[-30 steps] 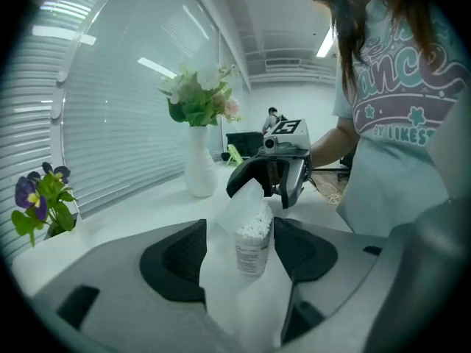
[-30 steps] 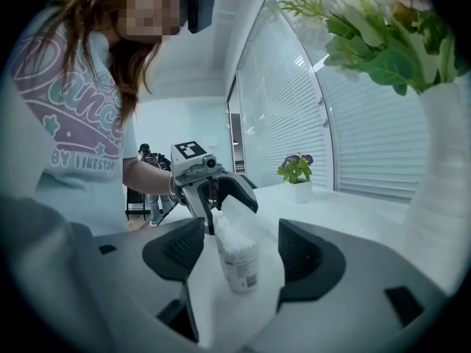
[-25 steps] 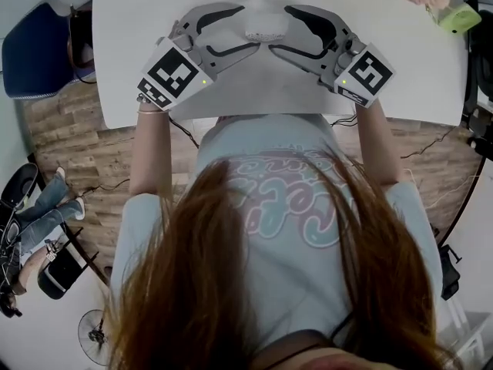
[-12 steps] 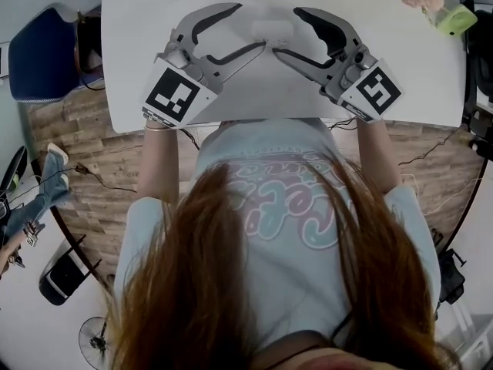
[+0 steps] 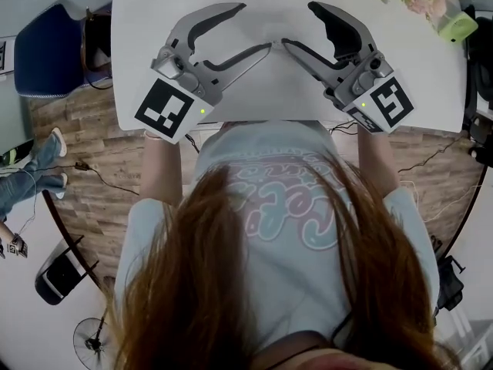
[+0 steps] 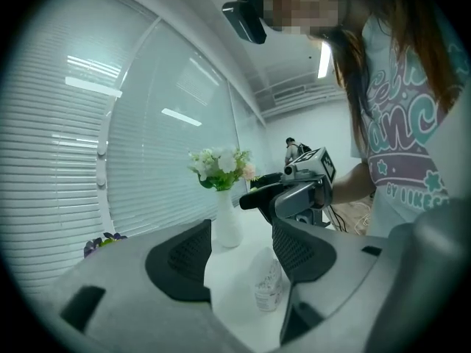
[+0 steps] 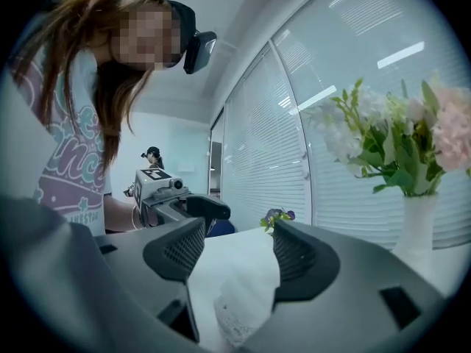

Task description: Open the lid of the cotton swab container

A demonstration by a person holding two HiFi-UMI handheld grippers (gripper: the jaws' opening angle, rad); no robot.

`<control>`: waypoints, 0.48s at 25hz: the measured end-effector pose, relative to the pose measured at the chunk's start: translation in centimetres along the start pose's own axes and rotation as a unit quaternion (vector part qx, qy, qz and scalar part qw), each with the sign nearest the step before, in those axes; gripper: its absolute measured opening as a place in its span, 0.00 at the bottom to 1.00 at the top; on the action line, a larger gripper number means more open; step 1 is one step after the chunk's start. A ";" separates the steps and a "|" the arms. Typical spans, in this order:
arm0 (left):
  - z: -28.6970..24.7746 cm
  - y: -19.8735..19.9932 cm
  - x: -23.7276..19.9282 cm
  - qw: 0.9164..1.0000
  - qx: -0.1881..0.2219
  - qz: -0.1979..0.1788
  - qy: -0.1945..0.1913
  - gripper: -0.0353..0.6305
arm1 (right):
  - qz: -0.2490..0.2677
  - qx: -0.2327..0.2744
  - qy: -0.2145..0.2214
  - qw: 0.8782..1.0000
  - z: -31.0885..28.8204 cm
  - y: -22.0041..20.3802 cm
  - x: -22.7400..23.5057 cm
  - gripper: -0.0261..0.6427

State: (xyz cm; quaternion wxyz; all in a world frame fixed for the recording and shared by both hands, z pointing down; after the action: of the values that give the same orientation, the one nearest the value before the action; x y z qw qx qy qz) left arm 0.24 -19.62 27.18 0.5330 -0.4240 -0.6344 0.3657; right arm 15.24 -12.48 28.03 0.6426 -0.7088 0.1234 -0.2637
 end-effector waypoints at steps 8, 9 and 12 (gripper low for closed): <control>1.3 1.1 -0.1 0.999 -0.006 -0.004 0.042 0.32 | 0.015 0.007 -0.009 1.000 -0.4 1.1 -1.3 0.33; 1.3 1.1 -0.1 0.999 -0.004 0.003 0.048 0.30 | 0.015 0.009 -0.010 1.000 -0.3 1.1 -1.3 0.31; 2.0 1.5 0.0 0.998 0.003 0.019 0.068 0.23 | 0.011 0.015 -0.009 1.000 -0.5 1.3 -2.0 0.24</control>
State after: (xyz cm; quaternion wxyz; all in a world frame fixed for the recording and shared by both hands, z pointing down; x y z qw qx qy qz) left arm -1.52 -19.12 25.45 0.5690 -0.4582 -0.5873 0.3483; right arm 13.50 -12.07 26.37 0.6569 -0.7003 0.1215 -0.2517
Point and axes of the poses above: the fingertips, and each gripper's own axes: z backward along the fingers, x to its right, y out of its top, the point moved 7 cm from there along z, backward along the fingers, and after that the axes turned 11 degrees about -z, right-handed, at the moved point
